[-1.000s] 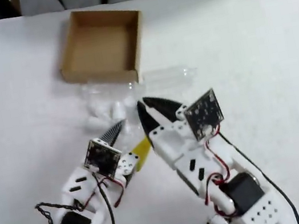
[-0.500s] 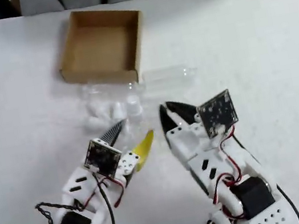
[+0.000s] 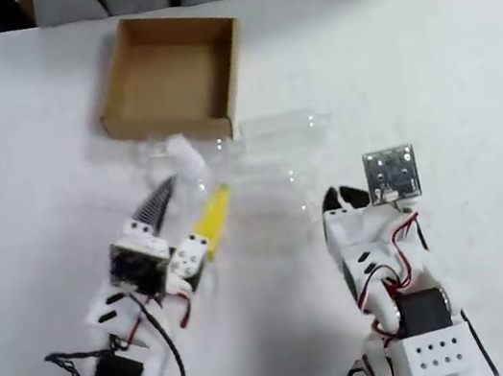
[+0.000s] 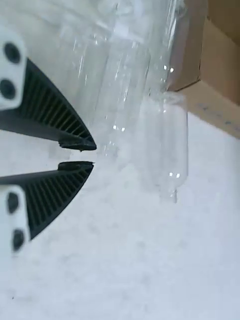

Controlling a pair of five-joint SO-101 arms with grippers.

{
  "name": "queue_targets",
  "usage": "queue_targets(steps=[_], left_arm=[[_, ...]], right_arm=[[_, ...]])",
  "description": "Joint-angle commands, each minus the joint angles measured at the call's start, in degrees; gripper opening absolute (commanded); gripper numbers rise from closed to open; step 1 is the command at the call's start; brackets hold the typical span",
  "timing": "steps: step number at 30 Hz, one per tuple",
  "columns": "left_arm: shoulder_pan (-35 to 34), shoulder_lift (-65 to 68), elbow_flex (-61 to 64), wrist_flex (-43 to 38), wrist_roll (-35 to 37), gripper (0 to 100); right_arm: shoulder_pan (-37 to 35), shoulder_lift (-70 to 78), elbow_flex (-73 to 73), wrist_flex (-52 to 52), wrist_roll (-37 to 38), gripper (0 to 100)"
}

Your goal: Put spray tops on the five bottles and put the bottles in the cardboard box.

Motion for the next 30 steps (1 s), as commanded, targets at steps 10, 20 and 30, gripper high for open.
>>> queue_targets(steps=[10, 20, 30], left_arm=[[-6.37, 22.73, -24.26, -12.48, 0.00, 5], [-10.24, 60.53, -53.36, -12.92, 0.00, 5], [-15.69, 91.82, -72.18, -22.15, 0.09, 5]], right_arm=[[10.59, -0.66, 12.13, -11.30, 0.79, 1.6], [10.68, -0.31, 15.38, -13.14, 0.79, 1.6], [10.33, -0.48, 15.38, -13.58, 0.79, 1.6]])
